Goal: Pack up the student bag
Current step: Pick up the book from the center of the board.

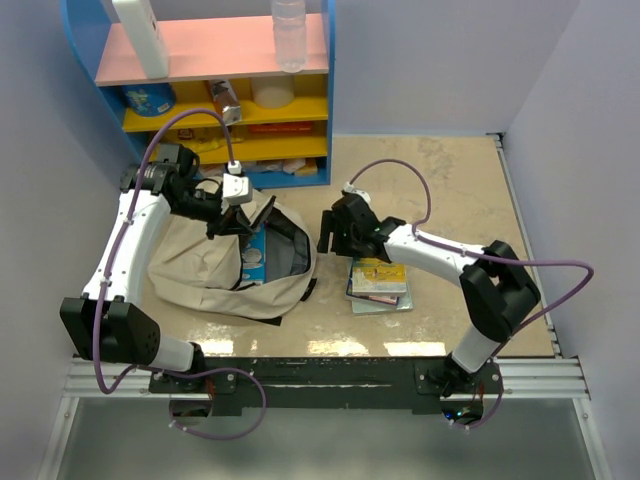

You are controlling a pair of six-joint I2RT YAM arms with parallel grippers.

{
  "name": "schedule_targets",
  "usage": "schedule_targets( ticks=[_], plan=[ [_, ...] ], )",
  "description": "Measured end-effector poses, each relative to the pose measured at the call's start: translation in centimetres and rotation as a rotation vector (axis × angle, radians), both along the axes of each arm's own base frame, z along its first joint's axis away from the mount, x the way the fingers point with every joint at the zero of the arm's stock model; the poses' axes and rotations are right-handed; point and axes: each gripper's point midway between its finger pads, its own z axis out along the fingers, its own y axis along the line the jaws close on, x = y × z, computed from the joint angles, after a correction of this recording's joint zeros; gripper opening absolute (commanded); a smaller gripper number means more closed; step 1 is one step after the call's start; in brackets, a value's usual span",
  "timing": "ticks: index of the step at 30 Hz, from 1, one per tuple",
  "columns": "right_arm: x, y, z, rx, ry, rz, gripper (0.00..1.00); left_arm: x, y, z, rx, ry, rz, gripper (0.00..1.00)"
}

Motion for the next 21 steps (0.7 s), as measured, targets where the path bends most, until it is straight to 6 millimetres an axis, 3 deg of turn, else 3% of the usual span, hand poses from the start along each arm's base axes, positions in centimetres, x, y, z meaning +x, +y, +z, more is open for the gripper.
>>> schedule_targets(
  ticks=[8,14,17,18,20,21],
  plan=[
    [0.0,-1.7,-1.4,-0.008,0.016,-0.034,0.77,0.0,0.0,0.0,0.000,0.000,0.000,0.00],
    [-0.3,-1.5,-0.9,0.021,0.011,-0.016,0.84,0.0,0.0,0.0,0.000,0.000,0.000,0.00],
    [-0.5,-1.1,0.7,0.060,-0.005,0.007,0.89,0.0,0.0,0.0,0.000,0.000,0.000,0.00],
    [-0.4,-1.0,1.8,0.076,-0.024,0.014,0.99,0.0,0.0,0.0,0.000,0.000,0.000,0.00],
    [-0.1,-1.2,4.2,0.098,-0.062,0.011,0.99,0.0,0.0,0.0,0.000,0.000,0.000,0.00],
    [0.5,-1.6,6.4,0.119,-0.100,-0.004,0.99,0.0,0.0,0.0,0.000,0.000,0.000,0.00]
  ],
)
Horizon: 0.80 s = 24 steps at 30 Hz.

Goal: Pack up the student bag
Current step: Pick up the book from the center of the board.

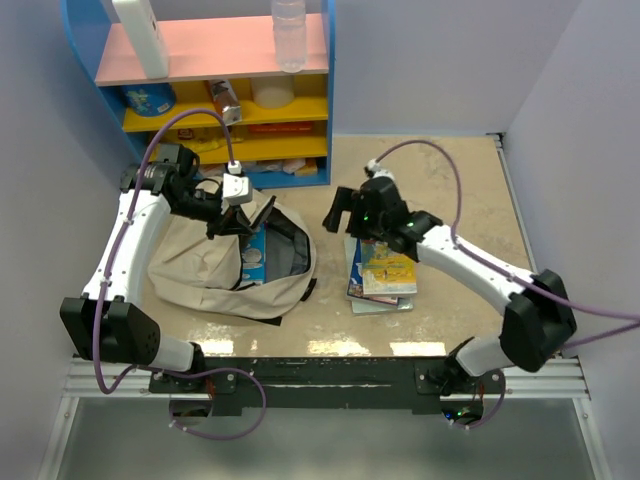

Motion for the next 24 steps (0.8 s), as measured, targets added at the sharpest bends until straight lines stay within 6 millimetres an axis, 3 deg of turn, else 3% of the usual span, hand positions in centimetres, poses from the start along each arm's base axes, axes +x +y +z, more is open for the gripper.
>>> schedule_targets(
  ticks=[2,5,8,11,15,24],
  plan=[
    [1.2,-1.7,3.1,0.040,-0.060,-0.055,0.99,0.0,0.0,0.0,0.000,0.000,0.000,0.00],
    [3.3,-7.6,6.1,0.078,-0.134,-0.214,0.99,0.0,0.0,0.0,0.000,0.000,0.000,0.00],
    [3.5,-13.7,4.6,0.061,-0.122,-0.371,0.99,0.0,0.0,0.0,0.000,0.000,0.000,0.00],
    [2.0,-16.8,0.6,0.026,-0.037,-0.440,0.99,0.0,0.0,0.0,0.000,0.000,0.000,0.00],
    [-0.9,-18.8,-4.7,-0.018,0.107,-0.473,0.99,0.0,0.0,0.0,0.000,0.000,0.000,0.00],
    [-3.5,-18.2,-8.8,0.079,0.196,-0.448,0.97,0.0,0.0,0.0,0.000,0.001,0.000,0.00]
  ],
)
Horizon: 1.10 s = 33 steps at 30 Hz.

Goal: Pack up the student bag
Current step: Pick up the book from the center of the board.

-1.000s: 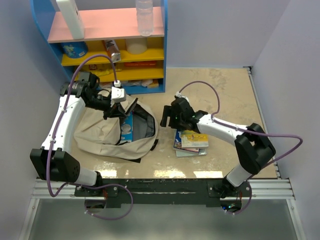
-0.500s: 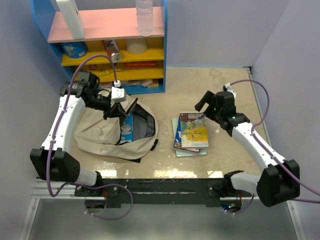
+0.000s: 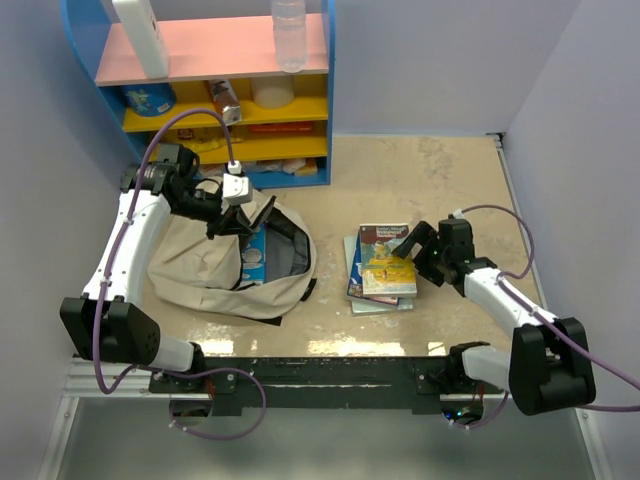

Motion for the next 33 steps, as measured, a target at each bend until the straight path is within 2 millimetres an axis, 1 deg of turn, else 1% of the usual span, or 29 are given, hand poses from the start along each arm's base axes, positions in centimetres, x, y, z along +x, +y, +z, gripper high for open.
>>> schedule_targets(
  ticks=[2,5,6,8,9,10,11,14,16,17,22,25,28,30,33],
  plan=[
    [0.1,0.7,-0.3,0.053,-0.015,0.009,0.95,0.0,0.0,0.0,0.000,0.000,0.000,0.00],
    [0.1,1.9,-0.6,0.129,-0.035,0.027,0.88,0.0,0.0,0.0,0.000,0.000,0.000,0.00],
    [0.1,2.2,-0.7,0.150,-0.040,0.028,0.83,0.0,0.0,0.0,0.000,0.000,0.000,0.00],
    [0.1,2.5,-0.6,0.179,-0.051,0.031,0.76,0.0,0.0,0.0,0.000,0.000,0.000,0.00],
    [0.2,2.6,-0.6,0.184,-0.059,0.030,0.66,0.0,0.0,0.0,0.000,0.000,0.000,0.00],
    [0.3,2.5,-0.5,0.187,-0.069,0.027,0.60,0.0,0.0,0.0,0.000,0.000,0.000,0.00],
    [0.4,2.5,-0.4,0.190,-0.079,0.024,0.43,0.0,0.0,0.0,0.000,0.000,0.000,0.00],
    [0.5,2.6,0.5,0.225,-0.110,0.014,0.13,0.0,0.0,0.0,0.000,0.000,0.000,0.00],
    [0.7,2.6,1.4,0.232,-0.140,0.011,0.08,0.0,0.0,0.0,0.000,0.000,0.000,0.00],
    [0.6,2.5,1.5,0.231,-0.141,0.006,0.04,0.0,0.0,0.0,0.000,0.001,0.000,0.00],
    [-0.1,1.6,1.7,0.207,-0.130,-0.020,0.06,0.0,0.0,0.0,0.000,0.001,0.000,0.00],
    [-0.4,1.2,2.4,0.183,-0.125,-0.020,0.08,0.0,0.0,0.0,0.000,0.001,0.000,0.00],
    [-0.1,0.9,3.8,0.157,-0.135,-0.014,0.11,0.0,0.0,0.0,0.000,0.001,0.000,0.00],
    [0.3,0.9,5.1,0.153,-0.155,-0.002,0.13,0.0,0.0,0.0,0.000,0.000,0.000,0.00],
    [0.9,1.6,7.2,0.178,-0.192,0.035,0.14,0.0,0.0,0.0,0.000,0.001,0.000,0.00]
  ],
)
